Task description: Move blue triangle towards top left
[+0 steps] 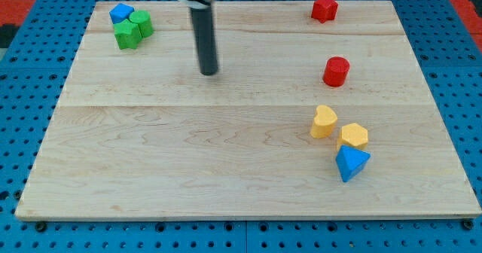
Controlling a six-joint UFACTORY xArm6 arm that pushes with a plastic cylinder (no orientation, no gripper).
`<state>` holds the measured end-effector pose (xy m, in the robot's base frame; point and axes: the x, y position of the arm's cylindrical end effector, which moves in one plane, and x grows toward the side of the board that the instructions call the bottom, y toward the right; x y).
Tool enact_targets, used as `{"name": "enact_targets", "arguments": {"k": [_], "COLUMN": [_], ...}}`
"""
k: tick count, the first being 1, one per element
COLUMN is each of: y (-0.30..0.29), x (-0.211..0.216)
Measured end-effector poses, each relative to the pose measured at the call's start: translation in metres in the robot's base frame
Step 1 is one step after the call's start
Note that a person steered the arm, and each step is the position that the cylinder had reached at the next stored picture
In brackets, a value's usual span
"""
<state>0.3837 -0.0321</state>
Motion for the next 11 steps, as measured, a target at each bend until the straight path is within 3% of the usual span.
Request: {"name": "enact_targets", "arguments": {"k": [1,2,3,5,7,9,11], "y": [0.006,0.098,0.177,0.275,0.223,0.184,0.201], "x": [0.098,0.206,0.234,0.233,0.192,0.196,0.204]}}
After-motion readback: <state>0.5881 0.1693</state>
